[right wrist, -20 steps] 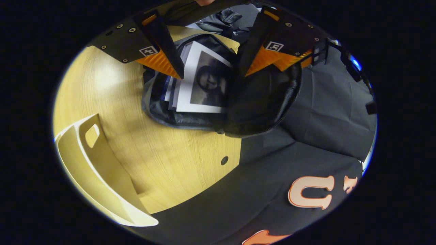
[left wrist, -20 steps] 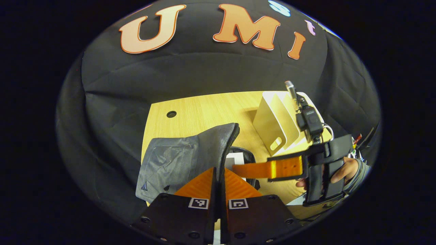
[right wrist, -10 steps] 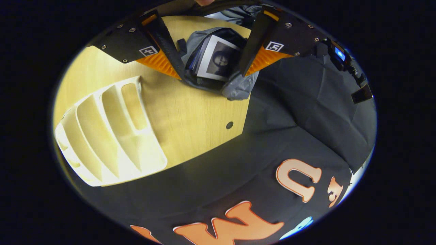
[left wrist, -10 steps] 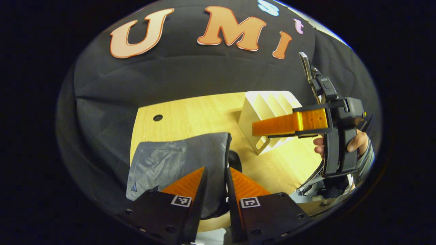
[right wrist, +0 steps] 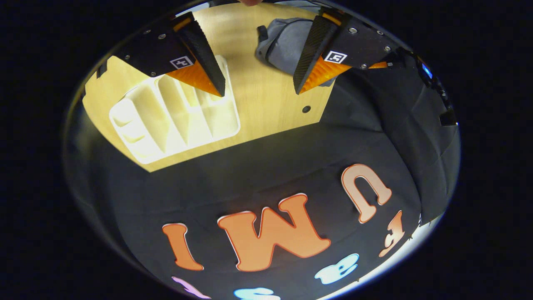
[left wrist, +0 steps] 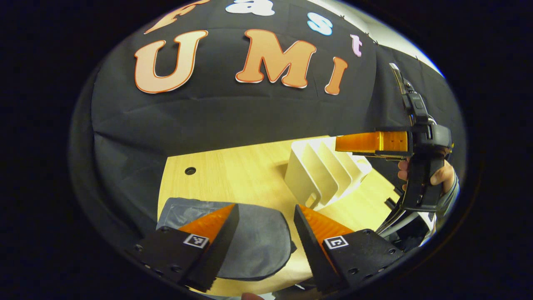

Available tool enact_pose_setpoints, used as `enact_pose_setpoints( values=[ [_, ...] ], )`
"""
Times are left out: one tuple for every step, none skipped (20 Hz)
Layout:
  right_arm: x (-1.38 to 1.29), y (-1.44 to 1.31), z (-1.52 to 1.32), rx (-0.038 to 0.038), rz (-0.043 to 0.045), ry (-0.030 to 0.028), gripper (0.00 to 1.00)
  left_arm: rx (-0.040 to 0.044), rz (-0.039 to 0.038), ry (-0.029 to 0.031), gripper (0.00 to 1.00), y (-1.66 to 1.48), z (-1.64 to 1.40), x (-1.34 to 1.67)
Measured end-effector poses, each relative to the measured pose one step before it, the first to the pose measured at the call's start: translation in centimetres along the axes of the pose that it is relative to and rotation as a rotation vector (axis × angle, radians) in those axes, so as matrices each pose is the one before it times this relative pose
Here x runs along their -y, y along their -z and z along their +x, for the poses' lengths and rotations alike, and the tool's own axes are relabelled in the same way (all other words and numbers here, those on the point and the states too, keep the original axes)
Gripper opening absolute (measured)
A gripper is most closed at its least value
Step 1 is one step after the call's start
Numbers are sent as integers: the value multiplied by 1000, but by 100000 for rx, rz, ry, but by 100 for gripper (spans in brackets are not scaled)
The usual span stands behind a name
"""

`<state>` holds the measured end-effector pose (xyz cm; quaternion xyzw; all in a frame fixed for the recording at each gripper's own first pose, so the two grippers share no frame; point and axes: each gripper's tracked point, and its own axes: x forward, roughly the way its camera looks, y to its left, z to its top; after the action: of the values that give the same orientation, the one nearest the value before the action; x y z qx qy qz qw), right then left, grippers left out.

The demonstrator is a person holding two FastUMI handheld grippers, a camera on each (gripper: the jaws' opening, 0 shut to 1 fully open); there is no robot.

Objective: Open the schoolbag, grab two books from the bookshelf and put them into the schoolbag.

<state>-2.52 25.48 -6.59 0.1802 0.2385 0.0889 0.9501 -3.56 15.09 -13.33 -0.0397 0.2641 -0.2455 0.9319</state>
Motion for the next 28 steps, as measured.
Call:
enact_pose_setpoints(
  values=[
    [380,-609,-384,2246,-1110,2518,98,2773,111,-324,93,-972,84,136],
    [437,-440,-338,2037,-1001,2780,98,3679,202,-17,96,-901,81,212],
    [383,-572,-509,2295,-809,1911,98,3735,244,325,96,-1207,-20,283],
    [410,-390,-737,1230,-935,1774,97,2352,489,766,96,-598,238,196],
    [332,-454,-469,1401,-328,1108,98,2785,44,-242,96,-776,166,319],
    [303,-487,-394,1138,-1017,28,98,1146,838,263,96,-809,-6,687],
    [379,-525,-438,1961,-1154,48,98,2925,305,-524,96,-1118,159,519],
    [431,-647,-300,2413,-2159,-417,98,2377,626,-577,96,-990,34,740],
    [578,-730,-247,2753,-2493,81,98,3002,83,-1626,97,-1108,149,586],
    [615,-552,-214,2289,-3101,121,98,2915,-211,-1257,97,-776,-12,787],
    [654,-599,-217,2240,-2854,160,98,4231,-576,-395,97,-1054,-138,1123],
    [639,-432,-293,1897,-2145,-760,98,1549,-599,-892,97,-692,73,1233],
    [480,-454,-200,1559,-1881,-1714,98,2553,-438,-1612,96,-810,-106,985],
    [516,-227,-159,789,-1721,-1581,98,1347,-199,-2229,97,-294,295,769],
    [616,-201,-134,805,-1929,-1461,98,2489,-640,-1802,97,-519,80,786],
    [866,-451,569,454,-1693,-855,98,751,-544,-2240,96,-191,-49,766],
    [725,-516,-14,1301,-1419,-1328,98,3133,-215,-2841,97,-665,-104,543],
    [710,-558,-85,2121,-1382,-982,98,686,421,-3275,97,20,23,-7],
    [647,-251,-165,1475,-1329,-978,98,731,-5,-1328,96,120,88,564],
    [701,-215,0,1701,-1518,-416,98,-528,-131,-1613,96,400,43,713],
    [545,-251,-119,1511,-1358,-950,98,434,-483,-2010,96,71,99,445],
    [533,-139,-40,1150,-1238,-525,98,149,-339,-2077,96,-19,311,473],
    [337,-135,63,916,-305,-1235,97,130,-742,-1371,96,-40,280,573],
    [440,-97,117,87,-584,-1243,97,745,-814,-974,96,77,-225,755],
    [514,-15,14,441,-124,-475,97,848,-235,-1248,96,-174,-224,460],
    [416,78,-53,444,-424,-432,97,705,365,-1294,95,139,-293,310],
    [329,14,-6,768,-676,-667,97,375,1061,-2298,96,-215,-261,488],
    [479,55,-78,856,-645,386,97,290,697,-1072,97,-3,94,243]
  ],
)
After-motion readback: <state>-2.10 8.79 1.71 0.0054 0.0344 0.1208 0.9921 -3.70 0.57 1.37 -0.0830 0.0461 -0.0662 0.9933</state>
